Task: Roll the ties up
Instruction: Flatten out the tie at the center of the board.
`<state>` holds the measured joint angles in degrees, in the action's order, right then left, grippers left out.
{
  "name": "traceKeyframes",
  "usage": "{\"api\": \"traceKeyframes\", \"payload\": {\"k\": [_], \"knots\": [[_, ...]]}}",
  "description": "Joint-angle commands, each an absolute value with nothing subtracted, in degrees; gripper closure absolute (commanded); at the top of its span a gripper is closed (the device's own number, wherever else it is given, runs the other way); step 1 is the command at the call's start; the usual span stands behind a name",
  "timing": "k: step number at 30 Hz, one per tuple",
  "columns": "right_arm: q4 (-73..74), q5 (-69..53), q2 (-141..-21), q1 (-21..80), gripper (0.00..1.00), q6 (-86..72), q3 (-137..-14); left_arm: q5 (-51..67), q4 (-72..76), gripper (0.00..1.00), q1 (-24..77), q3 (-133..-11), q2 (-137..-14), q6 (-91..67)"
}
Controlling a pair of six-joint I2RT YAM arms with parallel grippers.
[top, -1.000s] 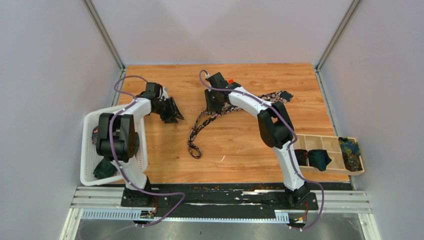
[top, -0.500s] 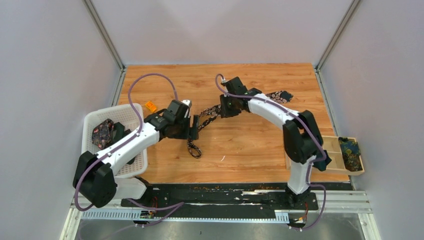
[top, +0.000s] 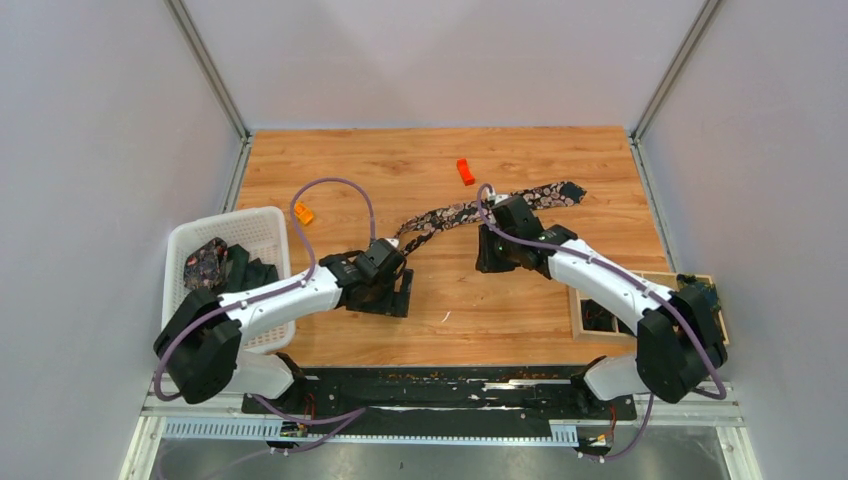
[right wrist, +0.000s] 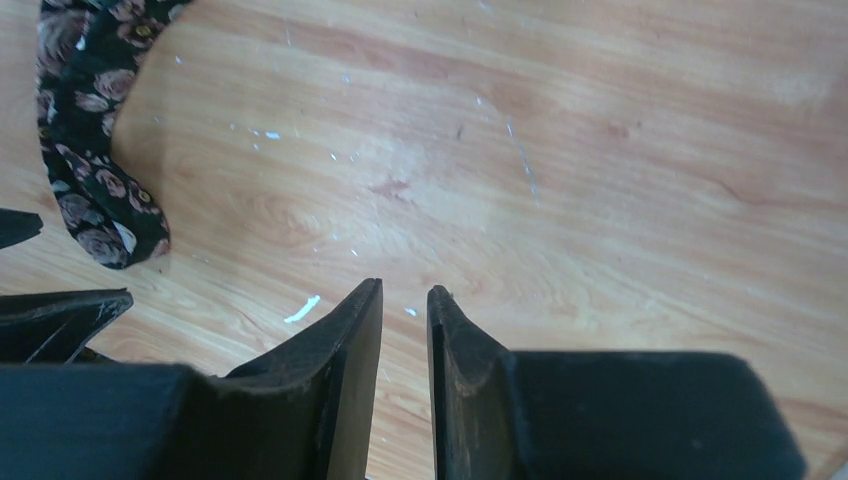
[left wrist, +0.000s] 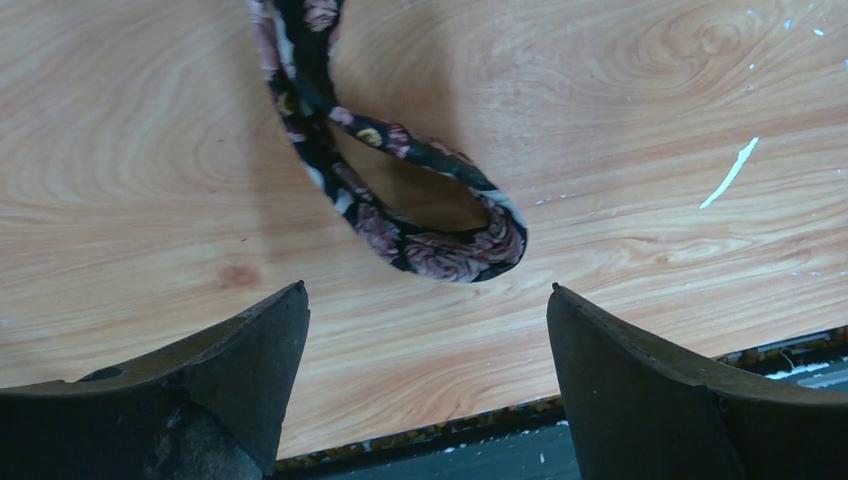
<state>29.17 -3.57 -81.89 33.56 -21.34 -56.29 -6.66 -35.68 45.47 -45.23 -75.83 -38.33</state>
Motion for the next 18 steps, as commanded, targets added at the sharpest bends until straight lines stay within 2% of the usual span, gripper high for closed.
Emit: {"api": "traceKeyframes", "payload": {"k": [1,6,11,12,15,17,18], "knots": [[27.3,-1.8,-76.3,33.8,0.75,-23.2,-53.6,-10.2,-30.8,0.06,48.4,-45.6,-78.3,-42.5],[28.0,-1.7,-73.9,33.8,0.75,-23.1,-52.1,-13.7,-30.0,0.13,49.4,-46.1,-82.0,-43.2],[27.9,-2.0,-72.8,33.8,0.75,-23.2,-51.0,-15.4,-28.4,0.27,50.2,-46.4,-85.6,-43.9],[27.8,-2.1,-72.9,33.8,0.75,-23.3,-50.7,-15.9,-28.4,0.34,50.3,-46.6,-86.1,-43.9],[27.1,-2.5,-72.6,33.8,0.75,-23.4,-49.7,-15.5,-27.5,0.65,51.2,-47.4,-86.0,-43.4],[27.1,-2.1,-72.8,33.8,0.75,-23.3,-49.1,-13.8,-27.0,0.82,52.2,-48.7,-85.5,-42.4],[27.3,-1.9,-72.9,33.8,0.75,-22.9,-49.1,-13.0,-27.3,0.86,52.9,-49.7,-85.4,-41.9]]}}
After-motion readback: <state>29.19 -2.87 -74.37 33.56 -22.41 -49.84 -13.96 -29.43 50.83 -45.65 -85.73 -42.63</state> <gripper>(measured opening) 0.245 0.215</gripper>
